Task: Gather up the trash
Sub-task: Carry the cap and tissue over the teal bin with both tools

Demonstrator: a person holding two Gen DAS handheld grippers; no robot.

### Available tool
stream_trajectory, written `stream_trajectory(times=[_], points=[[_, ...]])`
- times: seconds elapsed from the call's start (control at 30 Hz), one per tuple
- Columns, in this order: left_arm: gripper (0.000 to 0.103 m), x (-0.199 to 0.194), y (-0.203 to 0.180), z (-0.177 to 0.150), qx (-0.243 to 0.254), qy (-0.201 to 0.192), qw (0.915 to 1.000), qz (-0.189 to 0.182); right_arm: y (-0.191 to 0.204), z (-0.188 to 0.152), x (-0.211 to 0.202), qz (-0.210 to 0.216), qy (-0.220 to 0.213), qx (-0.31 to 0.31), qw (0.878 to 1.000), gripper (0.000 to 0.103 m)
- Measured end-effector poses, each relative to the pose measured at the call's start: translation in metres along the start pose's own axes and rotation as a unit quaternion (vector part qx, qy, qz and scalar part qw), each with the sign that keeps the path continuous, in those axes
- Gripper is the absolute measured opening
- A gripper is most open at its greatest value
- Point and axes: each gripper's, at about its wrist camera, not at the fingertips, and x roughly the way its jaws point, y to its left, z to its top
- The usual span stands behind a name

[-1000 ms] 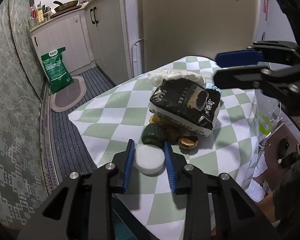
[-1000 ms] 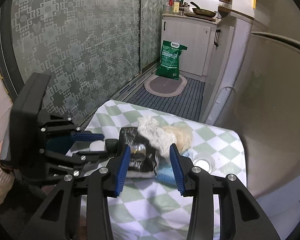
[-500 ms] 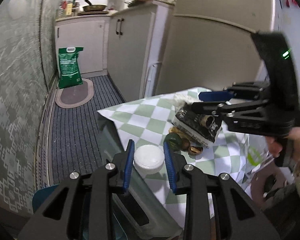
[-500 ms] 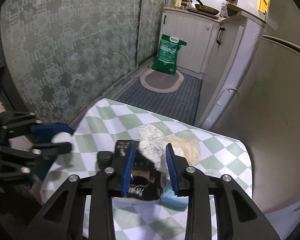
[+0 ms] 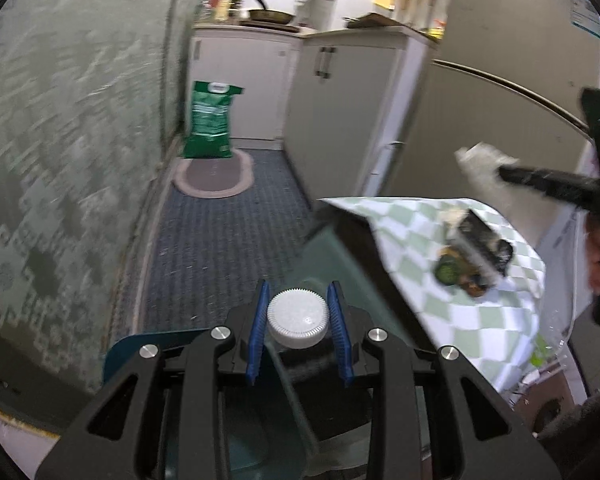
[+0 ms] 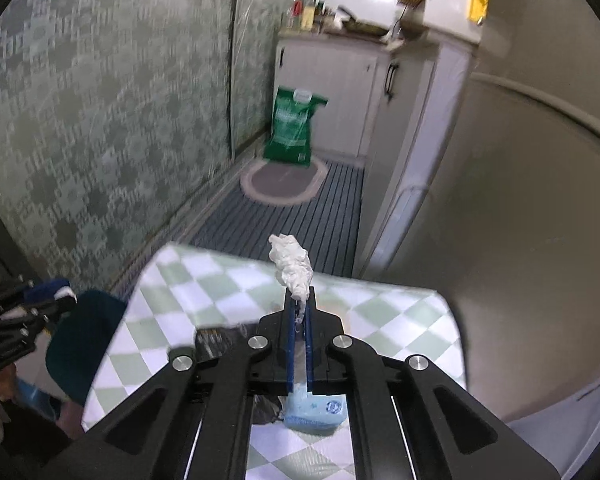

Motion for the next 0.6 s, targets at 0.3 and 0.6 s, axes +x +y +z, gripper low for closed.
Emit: stream_trajectory(times=[0.3, 0.6], points=[[0.032, 0.008, 0.037, -0.034, -0.024, 0.040, 0.9974, 0.055, 0.049, 0.022, -0.028, 0.085, -0.043, 0.002, 0.995, 0.003], [0.032, 0.028, 0.070, -0.077, -0.055, 0.109, 0.9901, 0.069, 0.150, 0.022, -0.013, 0.179, -0.003, -0.033, 0.983, 0.003]])
